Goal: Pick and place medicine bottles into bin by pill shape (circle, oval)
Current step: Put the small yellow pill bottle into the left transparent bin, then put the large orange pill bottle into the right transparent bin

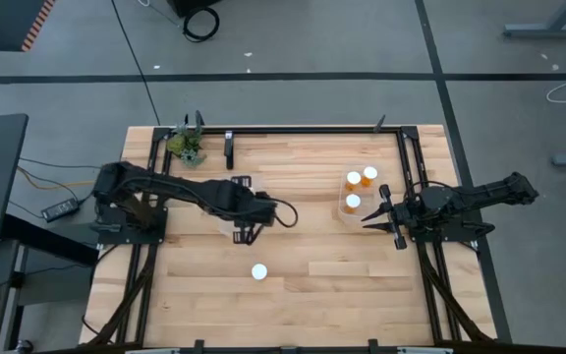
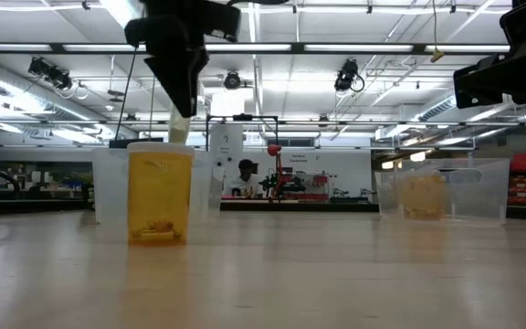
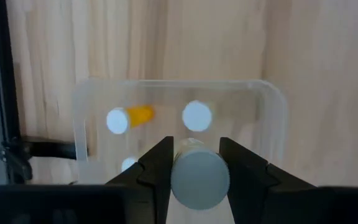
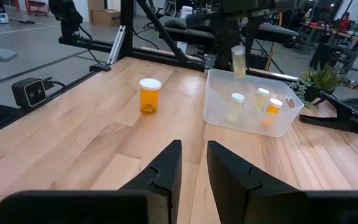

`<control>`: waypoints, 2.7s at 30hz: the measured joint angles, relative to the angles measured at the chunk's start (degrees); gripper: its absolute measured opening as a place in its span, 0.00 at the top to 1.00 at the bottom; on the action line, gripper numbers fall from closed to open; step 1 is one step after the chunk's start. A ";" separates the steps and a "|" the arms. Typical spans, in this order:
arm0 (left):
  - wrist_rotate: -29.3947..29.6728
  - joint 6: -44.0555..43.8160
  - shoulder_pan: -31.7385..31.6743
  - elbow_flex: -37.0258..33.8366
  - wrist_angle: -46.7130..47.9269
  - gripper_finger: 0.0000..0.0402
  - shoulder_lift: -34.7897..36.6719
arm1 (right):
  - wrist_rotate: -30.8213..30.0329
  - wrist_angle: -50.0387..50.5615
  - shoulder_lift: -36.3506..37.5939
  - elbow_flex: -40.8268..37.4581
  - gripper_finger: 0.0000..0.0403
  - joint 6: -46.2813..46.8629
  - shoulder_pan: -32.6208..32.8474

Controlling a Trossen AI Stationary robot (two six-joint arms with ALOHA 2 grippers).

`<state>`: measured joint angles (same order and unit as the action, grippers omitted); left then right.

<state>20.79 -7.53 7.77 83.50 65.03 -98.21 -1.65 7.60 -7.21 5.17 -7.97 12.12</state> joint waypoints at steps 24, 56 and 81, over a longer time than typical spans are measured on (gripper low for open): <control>-2.64 -15.85 -3.01 -26.16 -22.49 0.68 8.02 | 0.02 0.02 0.01 0.00 0.79 0.00 0.00; -3.52 -23.02 -3.80 -24.87 -20.82 0.48 7.96 | 0.02 0.02 0.01 0.00 0.79 0.00 0.00; -12.36 -11.77 15.27 -9.91 -18.43 0.62 5.55 | 0.02 0.04 0.01 0.00 0.79 0.00 -0.01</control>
<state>8.43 -19.30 23.04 73.58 46.59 -92.66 -1.63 7.64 -7.20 5.17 -7.97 12.11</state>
